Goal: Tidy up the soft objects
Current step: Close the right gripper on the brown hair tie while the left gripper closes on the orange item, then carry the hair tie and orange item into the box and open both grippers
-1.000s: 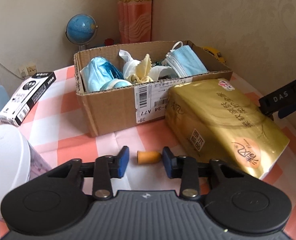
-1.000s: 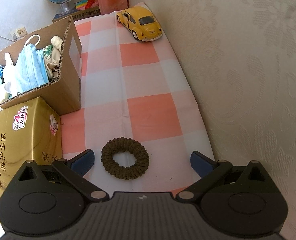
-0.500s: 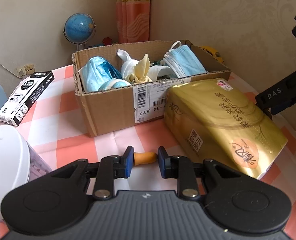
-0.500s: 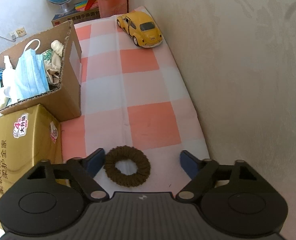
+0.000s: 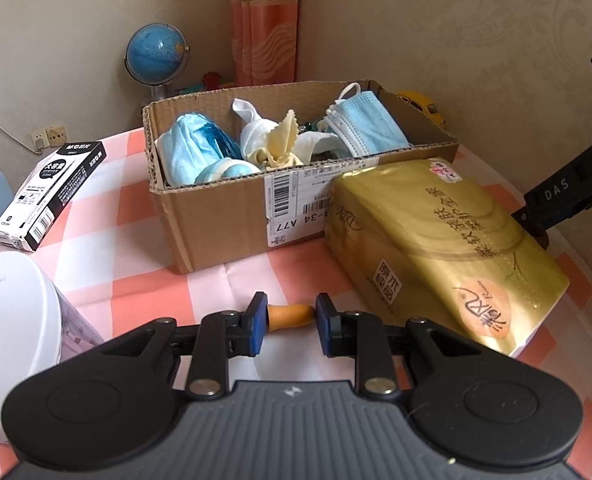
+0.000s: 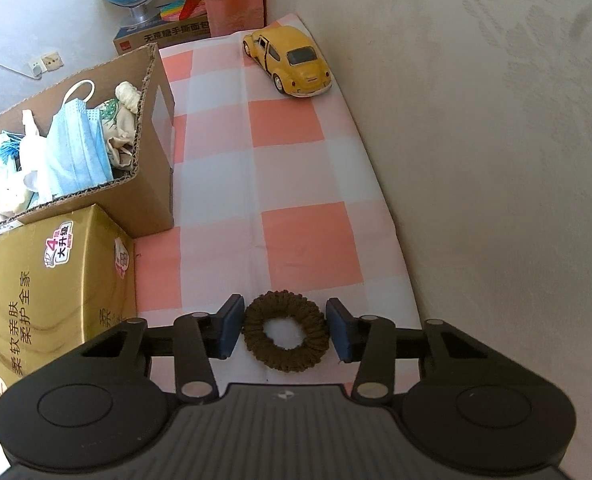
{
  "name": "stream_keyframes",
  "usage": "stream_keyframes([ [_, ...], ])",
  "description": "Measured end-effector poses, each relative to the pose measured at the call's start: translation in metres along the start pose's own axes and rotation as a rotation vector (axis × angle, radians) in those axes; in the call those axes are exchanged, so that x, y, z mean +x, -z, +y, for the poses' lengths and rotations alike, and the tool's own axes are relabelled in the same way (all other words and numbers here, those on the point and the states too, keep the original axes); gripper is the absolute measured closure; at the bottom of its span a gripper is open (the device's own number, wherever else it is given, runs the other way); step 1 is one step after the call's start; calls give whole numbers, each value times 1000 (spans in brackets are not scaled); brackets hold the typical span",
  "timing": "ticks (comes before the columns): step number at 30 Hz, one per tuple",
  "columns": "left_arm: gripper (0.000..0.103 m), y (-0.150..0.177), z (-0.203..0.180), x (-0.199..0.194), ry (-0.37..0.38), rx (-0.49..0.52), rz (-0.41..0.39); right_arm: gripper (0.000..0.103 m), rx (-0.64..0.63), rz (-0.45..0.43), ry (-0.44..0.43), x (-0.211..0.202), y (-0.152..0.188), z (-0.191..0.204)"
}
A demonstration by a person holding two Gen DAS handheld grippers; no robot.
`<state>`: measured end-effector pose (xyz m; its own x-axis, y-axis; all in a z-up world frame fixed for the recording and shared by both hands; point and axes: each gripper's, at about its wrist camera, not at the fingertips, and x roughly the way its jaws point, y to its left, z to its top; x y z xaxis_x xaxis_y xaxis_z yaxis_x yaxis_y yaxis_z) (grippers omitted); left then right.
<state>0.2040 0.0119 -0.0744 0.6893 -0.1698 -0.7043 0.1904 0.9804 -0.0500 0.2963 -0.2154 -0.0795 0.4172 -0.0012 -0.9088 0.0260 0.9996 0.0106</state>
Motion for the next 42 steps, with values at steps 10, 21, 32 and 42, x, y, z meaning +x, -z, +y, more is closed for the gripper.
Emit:
stream_keyframes([
  [10, 78, -4, -1, -15, 21, 3, 1, 54, -13, -32, -44, -12, 8, 2],
  [21, 78, -8, -6, -57, 54, 36, -20, 55, -19, -105, -76, -48, 27, 1],
  [32, 78, -44, -6, -84, 56, 88, -82, 55, -56, -215, -129, -96, 49, 6],
  [42, 78, -117, 11, -38, 11, 32, -109, 55, -74, -253, -157, -114, 48, 10],
])
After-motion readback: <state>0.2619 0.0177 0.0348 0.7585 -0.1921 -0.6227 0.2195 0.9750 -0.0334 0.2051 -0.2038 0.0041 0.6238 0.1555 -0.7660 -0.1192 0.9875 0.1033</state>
